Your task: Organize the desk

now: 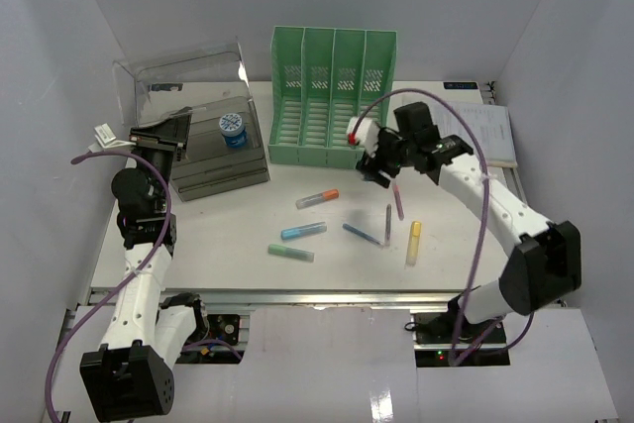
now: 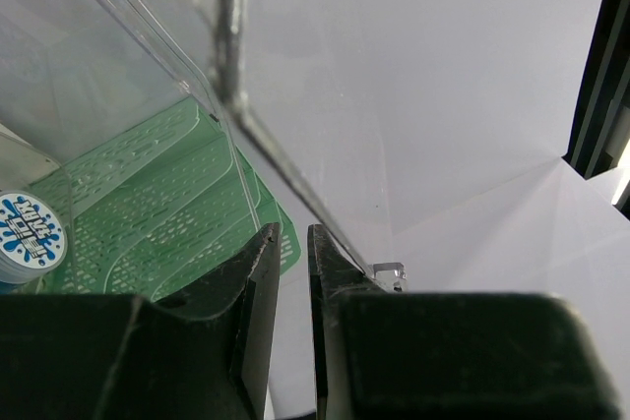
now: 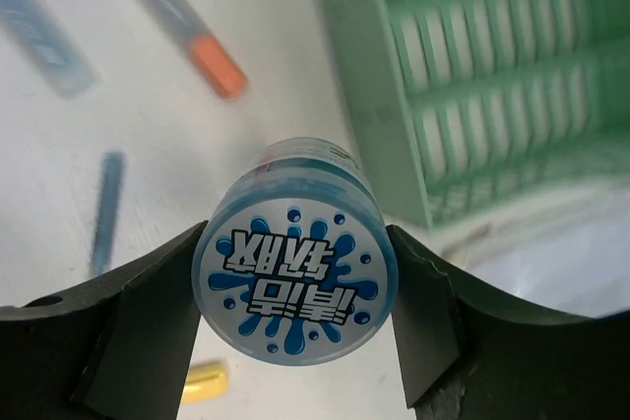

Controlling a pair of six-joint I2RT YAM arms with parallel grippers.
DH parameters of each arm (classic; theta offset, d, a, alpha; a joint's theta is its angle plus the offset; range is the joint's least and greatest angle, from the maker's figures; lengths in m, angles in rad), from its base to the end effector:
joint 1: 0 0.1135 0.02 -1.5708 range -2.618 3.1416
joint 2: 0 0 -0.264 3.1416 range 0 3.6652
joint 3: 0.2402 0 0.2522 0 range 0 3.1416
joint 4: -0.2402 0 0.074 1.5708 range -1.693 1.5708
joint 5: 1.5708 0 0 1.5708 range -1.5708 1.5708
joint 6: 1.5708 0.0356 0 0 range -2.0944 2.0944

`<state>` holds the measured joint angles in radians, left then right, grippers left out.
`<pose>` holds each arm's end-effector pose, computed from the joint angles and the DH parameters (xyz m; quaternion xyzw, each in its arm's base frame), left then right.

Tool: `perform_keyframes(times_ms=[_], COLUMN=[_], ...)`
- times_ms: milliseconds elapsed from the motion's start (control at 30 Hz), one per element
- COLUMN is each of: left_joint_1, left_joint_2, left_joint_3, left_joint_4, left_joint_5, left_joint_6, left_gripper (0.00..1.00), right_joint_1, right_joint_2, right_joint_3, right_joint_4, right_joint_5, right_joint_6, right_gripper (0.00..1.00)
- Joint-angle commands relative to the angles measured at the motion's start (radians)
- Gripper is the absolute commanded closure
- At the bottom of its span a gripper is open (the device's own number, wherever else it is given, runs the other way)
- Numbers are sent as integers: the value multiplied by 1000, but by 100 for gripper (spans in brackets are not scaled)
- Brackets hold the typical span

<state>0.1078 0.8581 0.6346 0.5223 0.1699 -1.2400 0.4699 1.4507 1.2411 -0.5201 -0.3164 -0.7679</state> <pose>0.2033 0.0159 0.3496 -0.3160 0.5051 -0.4725 0.6495 0.2810 0.1551 0.3114 -0.5754 0.6970 0.0824 0.4200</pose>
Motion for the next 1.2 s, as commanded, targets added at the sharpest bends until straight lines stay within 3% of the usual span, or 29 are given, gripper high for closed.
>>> perform_keyframes(times_ms=[0,133,367,600,933,1067,1100,1167], left_joint_1=[6,6,6,6,7,7,7,7], left_joint_2=[-18,-18,-22,-22,-9,-5,-4,-4], left_joint_3=[14,14,19,20,-9,-16,-18,-16], left_joint_4=[31,33,24,27,60,68,70,69], left_joint_5=[3,0,4,14,11,16,17,19], left_joint_6=[-1,-3,8,18,28,24,24,24], left_gripper=[72,72,72,72,71,71,71,71], right_joint_1=[309,497,670,677,622,596,590,587], right_joint_2=[-99,-50,159,431,715,783,789,789], right_joint_3=[17,89,227,362,667,742,745,739], right_joint_4=[-124,-70,258,722,925,928,931,934], right_joint_5=[48,172,232,268,302,295,290,277], right_joint_6=[-559,-807,-930,-967,-994,-992,-987,-984], right_gripper=[92,92,92,92,88,78,72,47])
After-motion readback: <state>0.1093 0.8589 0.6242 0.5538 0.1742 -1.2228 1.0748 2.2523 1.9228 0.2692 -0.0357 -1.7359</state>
